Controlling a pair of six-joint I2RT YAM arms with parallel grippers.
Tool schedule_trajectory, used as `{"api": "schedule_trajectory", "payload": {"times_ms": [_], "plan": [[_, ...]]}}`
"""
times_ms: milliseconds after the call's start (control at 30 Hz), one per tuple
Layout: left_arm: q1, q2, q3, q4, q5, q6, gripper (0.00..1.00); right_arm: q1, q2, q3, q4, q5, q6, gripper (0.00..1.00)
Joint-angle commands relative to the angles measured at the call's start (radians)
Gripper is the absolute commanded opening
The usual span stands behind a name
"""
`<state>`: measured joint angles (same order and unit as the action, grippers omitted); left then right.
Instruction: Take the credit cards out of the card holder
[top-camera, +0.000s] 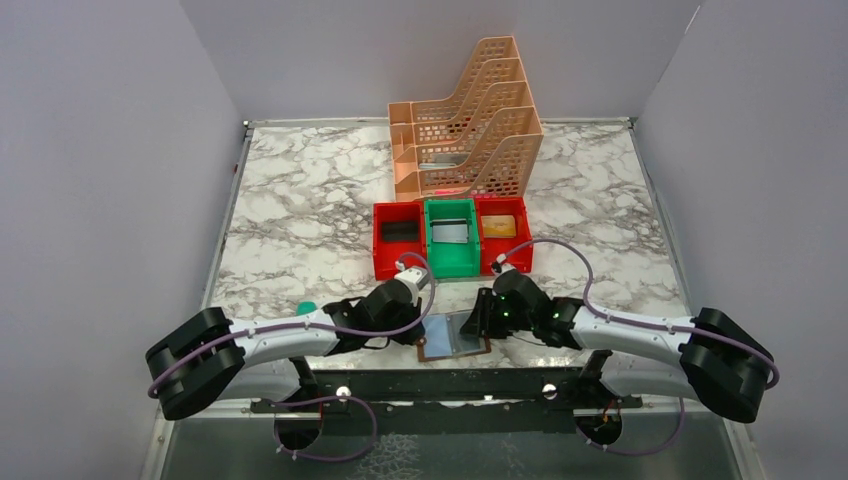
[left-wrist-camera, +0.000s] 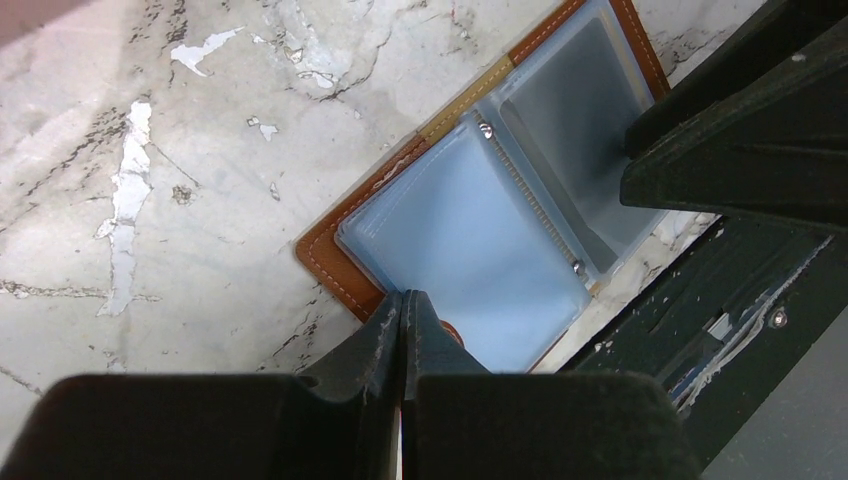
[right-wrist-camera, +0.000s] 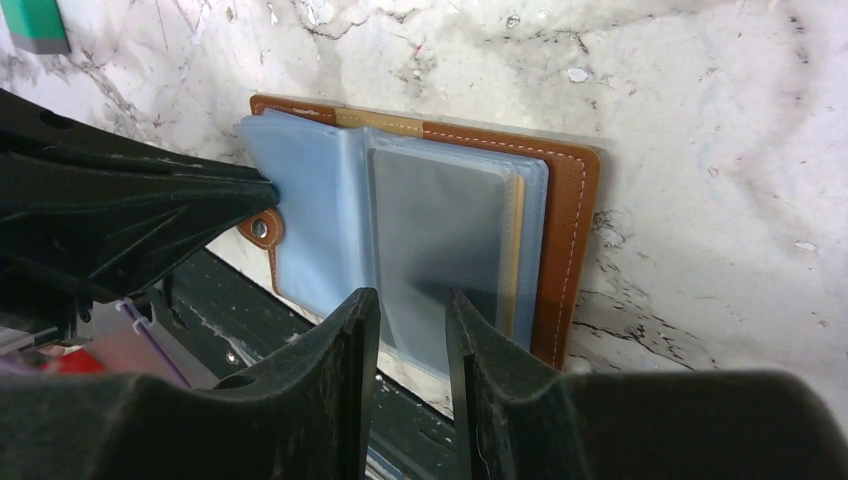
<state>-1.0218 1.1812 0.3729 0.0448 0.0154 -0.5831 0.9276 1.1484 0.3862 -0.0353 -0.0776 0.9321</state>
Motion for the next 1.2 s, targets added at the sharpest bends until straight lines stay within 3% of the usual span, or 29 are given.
{"api": "schedule_trajectory", "payload": {"times_ms": [0, 300, 567, 733, 1000, 1167], "plan": [[-0.008, 0.034, 0.018, -0.011, 0.021, 0.025, 0.04, 0.002, 0.015, 0.03, -0.057, 0.045, -0.009, 0.37], [-0.007, 0.039, 0.03, -0.039, -0.002, 0.037, 0.02, 0.002, -0.032, 0.112, -0.233, 0.145, -0.087, 0.39], [-0.008, 0.027, 0.034, -0.045, -0.009, 0.037, 0.02, 0.002, 0.017, 0.08, -0.146, 0.057, -0.099, 0.4], [-0.007, 0.021, 0.029, -0.046, -0.001, 0.031, 0.02, 0.002, 0.095, 0.1, -0.173, 0.083, -0.1, 0.4], [-0.008, 0.026, 0.031, -0.046, 0.0, 0.033, 0.02, 0.002, 0.076, 0.131, -0.171, 0.05, -0.159, 0.41], [-0.008, 0.016, 0.031, -0.054, 0.002, 0.035, 0.02, 0.002, 0.087, 0.165, -0.272, 0.137, -0.147, 0.41]]}}
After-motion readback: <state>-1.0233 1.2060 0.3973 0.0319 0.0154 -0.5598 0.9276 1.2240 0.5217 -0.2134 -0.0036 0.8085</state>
